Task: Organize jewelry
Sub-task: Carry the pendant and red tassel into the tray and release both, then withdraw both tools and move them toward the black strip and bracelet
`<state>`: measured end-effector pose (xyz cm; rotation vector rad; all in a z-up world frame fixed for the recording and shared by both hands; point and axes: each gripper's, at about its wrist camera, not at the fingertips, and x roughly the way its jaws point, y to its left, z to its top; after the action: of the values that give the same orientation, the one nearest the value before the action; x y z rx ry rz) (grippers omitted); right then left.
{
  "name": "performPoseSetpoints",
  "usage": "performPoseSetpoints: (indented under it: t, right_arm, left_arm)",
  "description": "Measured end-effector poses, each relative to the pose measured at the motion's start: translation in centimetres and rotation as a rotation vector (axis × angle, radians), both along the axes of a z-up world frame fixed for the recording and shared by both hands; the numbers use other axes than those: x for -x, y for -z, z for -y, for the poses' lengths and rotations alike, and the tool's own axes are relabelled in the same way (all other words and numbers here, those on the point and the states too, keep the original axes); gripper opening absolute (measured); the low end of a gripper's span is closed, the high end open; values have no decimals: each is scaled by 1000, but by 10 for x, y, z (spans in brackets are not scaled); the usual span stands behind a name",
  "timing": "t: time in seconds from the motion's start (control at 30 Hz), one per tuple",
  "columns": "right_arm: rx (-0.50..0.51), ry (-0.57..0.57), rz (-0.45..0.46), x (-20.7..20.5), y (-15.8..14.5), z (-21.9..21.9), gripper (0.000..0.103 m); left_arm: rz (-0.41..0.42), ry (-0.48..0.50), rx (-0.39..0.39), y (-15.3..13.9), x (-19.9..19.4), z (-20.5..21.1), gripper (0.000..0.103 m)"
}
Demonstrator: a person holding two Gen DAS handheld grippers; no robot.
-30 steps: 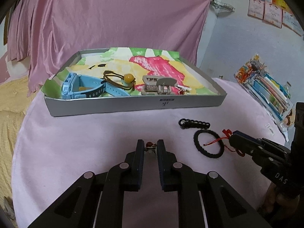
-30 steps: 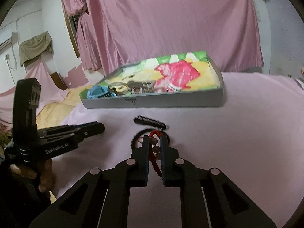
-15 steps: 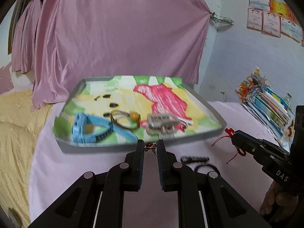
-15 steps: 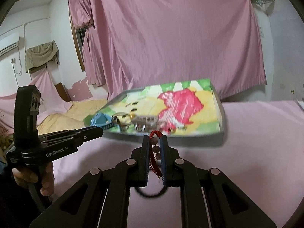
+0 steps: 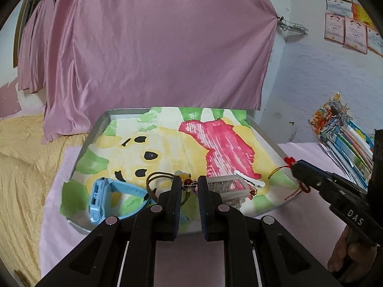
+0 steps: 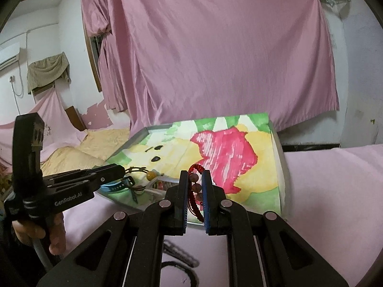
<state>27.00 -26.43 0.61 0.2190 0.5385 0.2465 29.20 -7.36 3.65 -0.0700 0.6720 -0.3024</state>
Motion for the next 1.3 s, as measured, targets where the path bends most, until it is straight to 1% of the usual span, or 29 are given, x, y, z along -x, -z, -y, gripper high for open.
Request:
performPoseSetpoints:
  t: [0.23,0.37,0.67,0.8,0.93,1.03,1.07,1.1,1.13,1.2,1.23,1.3]
  right_arm:
    - [13,-9,-70,-20,18,-7,10]
    - [10,-11,-112,-28,25,-7,10]
    - [20,-19,-189,-42,34,-12,10]
    - [26,-19,-203,-45,37,-13,10]
    - [33,-20,-210,-47,37,-14,11]
    - [40,-20,-211,-47,37,-15,11]
    - [41,-21,-211,-47,37,-15,12]
    - [42,-21,-211,-47,37,-15,13]
    - [45,-19,-210,-46,37,-15,14]
    - [47,-15,-204,-44,36,-15,20]
    - [44,-9,-200,-42,36,-14,22]
    - [33,5,-183,-37,34,-11,30]
  left_arm:
    - [-64,-15,-27,17,-15,5,13]
    - [-85,-12,-35,25,-18,6,13]
    - [-99,-1,-41,29,-23,8,13]
    - [-100,14,-36,31,-23,10,13]
    - [-96,15,-50,31,-20,11,14]
    - [-94,13,-44,31,-19,10,18]
    - [-93,13,-39,30,-18,9,22]
    - [-89,11,-34,29,-17,8,28]
    - [-83,9,-30,28,-16,8,33]
    - [-72,12,-8,26,-14,5,50]
    - [-66,9,5,25,-12,4,53]
    - [-45,-4,12,22,-8,1,54]
